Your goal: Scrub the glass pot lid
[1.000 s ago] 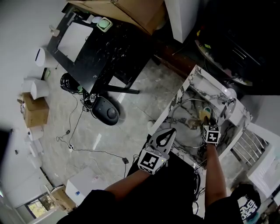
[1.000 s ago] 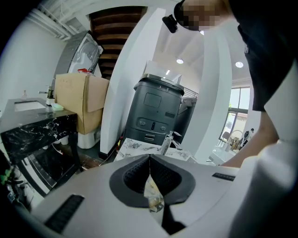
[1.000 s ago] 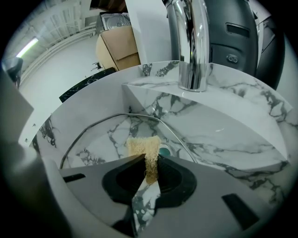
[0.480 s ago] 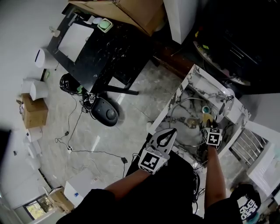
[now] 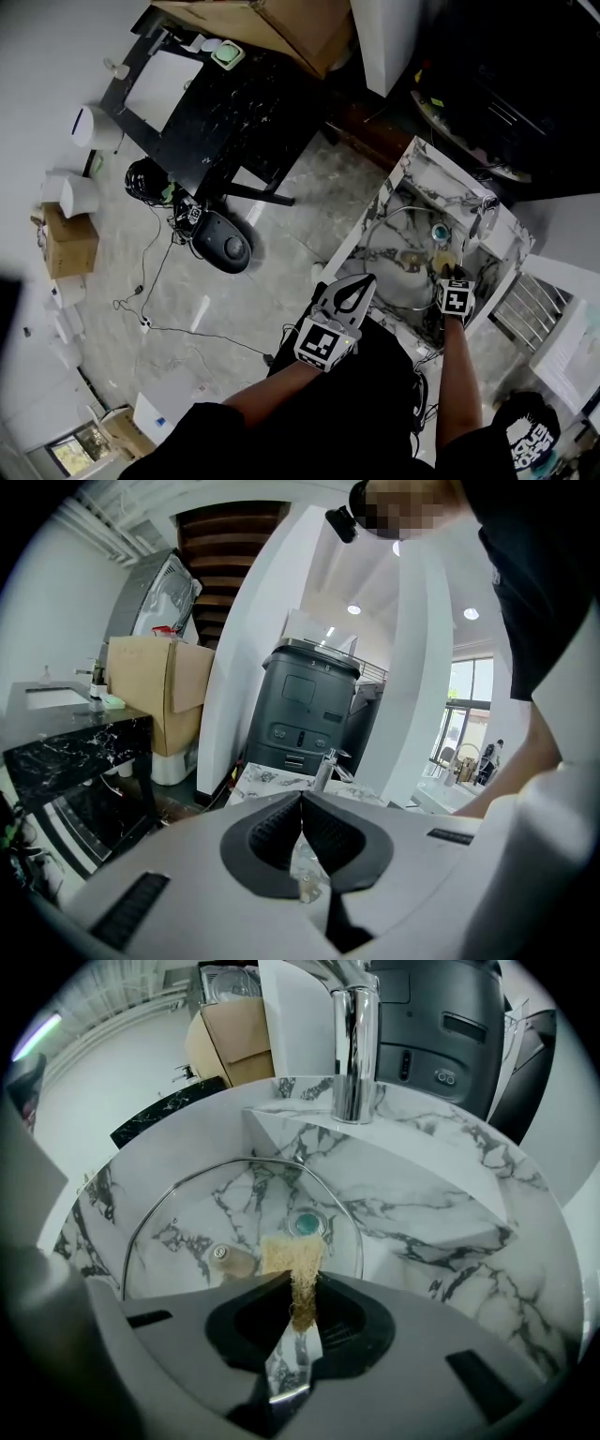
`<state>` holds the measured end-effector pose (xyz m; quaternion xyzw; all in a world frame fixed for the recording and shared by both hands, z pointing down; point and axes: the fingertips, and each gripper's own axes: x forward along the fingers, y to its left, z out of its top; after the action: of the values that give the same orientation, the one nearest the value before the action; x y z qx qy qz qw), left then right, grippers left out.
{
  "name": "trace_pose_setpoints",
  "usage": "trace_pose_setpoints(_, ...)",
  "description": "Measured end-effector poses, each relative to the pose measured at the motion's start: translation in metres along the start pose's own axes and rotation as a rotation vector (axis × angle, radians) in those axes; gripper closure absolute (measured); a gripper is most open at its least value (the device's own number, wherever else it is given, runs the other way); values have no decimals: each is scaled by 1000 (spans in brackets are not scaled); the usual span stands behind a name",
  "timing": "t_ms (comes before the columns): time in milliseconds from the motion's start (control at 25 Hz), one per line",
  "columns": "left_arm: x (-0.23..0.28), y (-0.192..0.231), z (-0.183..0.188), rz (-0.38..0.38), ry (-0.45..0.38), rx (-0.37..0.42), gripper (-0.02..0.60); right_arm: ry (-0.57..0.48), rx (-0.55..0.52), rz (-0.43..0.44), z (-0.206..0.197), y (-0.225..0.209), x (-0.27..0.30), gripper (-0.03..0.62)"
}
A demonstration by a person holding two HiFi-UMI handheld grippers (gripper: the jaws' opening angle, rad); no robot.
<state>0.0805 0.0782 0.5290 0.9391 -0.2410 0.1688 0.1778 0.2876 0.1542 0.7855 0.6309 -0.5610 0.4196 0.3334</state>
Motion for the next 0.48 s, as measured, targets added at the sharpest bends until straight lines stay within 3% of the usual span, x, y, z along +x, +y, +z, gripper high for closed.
trace_pose_setpoints(480,-23,6,-4,-2,-18,-9,565,66,-122,-4,-19,27,-11,531)
